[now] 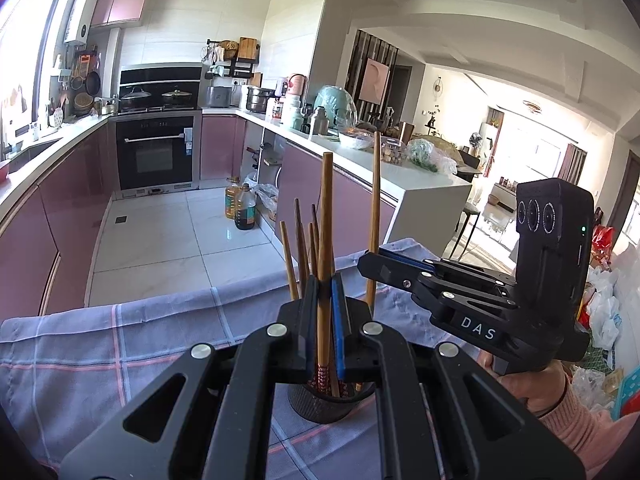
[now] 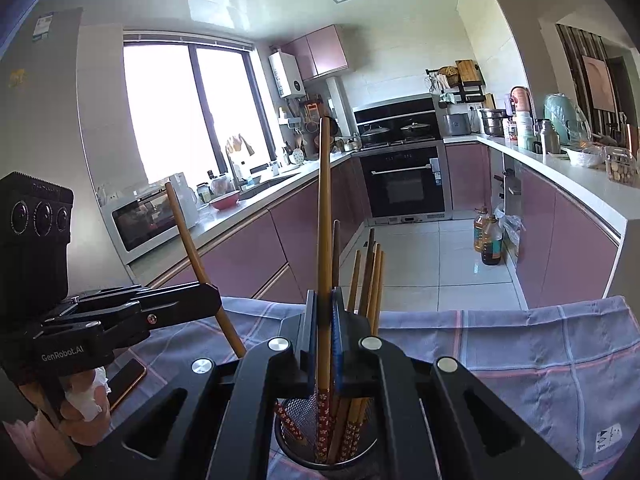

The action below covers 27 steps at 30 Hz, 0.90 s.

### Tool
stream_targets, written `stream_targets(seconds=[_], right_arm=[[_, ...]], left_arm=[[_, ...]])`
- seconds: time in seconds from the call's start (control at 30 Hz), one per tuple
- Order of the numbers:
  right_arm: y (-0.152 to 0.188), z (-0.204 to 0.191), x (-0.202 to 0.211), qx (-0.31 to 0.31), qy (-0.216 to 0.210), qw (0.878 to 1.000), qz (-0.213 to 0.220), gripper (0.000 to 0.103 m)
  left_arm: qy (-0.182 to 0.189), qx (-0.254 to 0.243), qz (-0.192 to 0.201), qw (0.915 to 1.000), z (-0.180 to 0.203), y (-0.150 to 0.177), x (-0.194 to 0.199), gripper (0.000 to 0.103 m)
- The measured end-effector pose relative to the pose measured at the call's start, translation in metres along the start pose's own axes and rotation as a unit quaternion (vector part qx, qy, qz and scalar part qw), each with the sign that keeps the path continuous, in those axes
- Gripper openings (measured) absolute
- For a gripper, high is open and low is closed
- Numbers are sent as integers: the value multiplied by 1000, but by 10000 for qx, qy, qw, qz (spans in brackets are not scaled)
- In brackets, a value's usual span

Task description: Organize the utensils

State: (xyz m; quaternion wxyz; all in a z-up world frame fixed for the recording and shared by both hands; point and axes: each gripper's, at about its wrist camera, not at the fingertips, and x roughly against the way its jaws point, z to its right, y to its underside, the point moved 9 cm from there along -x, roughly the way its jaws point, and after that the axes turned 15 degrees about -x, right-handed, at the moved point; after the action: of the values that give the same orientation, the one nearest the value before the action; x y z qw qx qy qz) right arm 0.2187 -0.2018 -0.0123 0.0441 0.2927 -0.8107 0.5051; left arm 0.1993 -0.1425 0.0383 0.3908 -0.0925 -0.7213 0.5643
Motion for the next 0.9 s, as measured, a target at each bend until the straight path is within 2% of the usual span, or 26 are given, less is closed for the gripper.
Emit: stream_targets(seconds=[0.9], right_arm=[[12,5,-5,-42,68,9999,-90,6]], left_arm=[[29,56,-123,9999,-5,0,-12,7]])
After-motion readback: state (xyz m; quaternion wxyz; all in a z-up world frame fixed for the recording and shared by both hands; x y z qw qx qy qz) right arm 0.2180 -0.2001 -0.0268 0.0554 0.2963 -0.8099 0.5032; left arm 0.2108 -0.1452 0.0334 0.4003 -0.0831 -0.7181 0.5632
